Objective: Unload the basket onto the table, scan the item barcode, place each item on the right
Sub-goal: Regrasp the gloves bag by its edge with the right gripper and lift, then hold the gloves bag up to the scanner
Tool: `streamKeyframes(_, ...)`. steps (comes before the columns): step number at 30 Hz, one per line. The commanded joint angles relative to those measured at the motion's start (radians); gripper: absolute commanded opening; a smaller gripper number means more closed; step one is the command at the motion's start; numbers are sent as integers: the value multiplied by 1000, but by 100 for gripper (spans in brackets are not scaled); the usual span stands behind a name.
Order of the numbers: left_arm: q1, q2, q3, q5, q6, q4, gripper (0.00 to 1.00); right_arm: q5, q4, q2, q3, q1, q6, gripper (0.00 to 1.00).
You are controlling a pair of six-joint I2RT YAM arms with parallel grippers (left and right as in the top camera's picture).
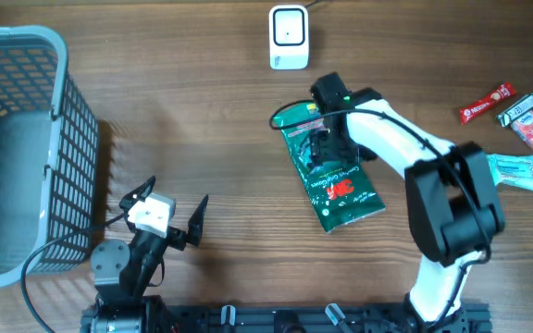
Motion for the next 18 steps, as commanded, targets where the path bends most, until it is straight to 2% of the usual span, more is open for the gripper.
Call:
streamKeyframes(1,2,-4,-5,12,-8,3,100,-26,13,77,-14,4,-104,92)
streamKeyframes(2,2,-4,-5,12,-8,3,100,-11,15,98,-14,2,-103,84)
streamKeyframes(3,2,-4,-5,12,-8,3,100,-13,15,114,-14,0,-109,69)
streamKeyframes(4,2,-4,-5,12,-8,3,100,-18,13,130,-14,-1,-109,46)
streamKeyframes(5,2,-4,-5,12,-8,3,100,-29,6,145,-14,-2,-104,14)
streamKeyframes(6,2,-4,-5,12,-8,3,100,-42,-6,147,-14,-2,-86,4)
streamKeyframes(13,2,-4,-5,12,-8,3,100,-50,-72,86,35,-3,-30,4)
streamKeyframes(18,2,-4,-5,12,-8,3,100,-32,-90,-93,61,-1,10,5)
